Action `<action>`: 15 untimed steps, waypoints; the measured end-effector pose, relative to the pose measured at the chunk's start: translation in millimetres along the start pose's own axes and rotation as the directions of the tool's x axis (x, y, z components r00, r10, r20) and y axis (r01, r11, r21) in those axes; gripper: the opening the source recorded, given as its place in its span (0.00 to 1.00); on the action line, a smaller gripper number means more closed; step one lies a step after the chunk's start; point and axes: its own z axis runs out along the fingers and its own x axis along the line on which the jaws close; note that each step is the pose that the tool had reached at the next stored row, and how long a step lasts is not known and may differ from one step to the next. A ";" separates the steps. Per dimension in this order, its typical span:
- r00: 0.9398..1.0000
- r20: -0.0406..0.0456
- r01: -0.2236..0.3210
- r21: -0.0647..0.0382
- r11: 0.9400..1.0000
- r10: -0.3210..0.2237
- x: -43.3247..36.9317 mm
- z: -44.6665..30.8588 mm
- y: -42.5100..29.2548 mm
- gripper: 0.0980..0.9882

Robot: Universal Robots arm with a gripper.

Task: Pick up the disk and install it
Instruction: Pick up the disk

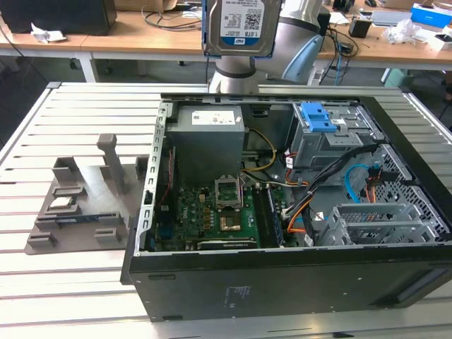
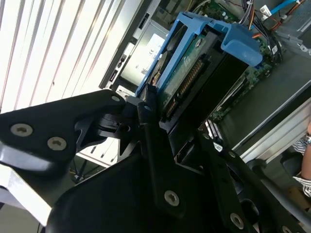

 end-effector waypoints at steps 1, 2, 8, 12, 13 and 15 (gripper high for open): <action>1.000 0.000 0.000 0.000 1.000 0.000 0.1 -0.1 -2.9 0.30; 1.000 0.000 0.000 0.000 1.000 0.000 0.1 -0.3 -5.9 0.30; 1.000 0.000 0.000 0.000 1.000 0.000 1.1 -1.4 -31.5 0.30; 1.000 0.000 0.000 0.000 1.000 0.000 1.4 -1.8 -40.4 0.30; 1.000 0.000 0.000 0.000 1.000 0.000 1.4 -1.8 -40.4 0.30; 1.000 0.000 0.000 0.000 1.000 0.000 1.5 -1.9 -40.4 0.30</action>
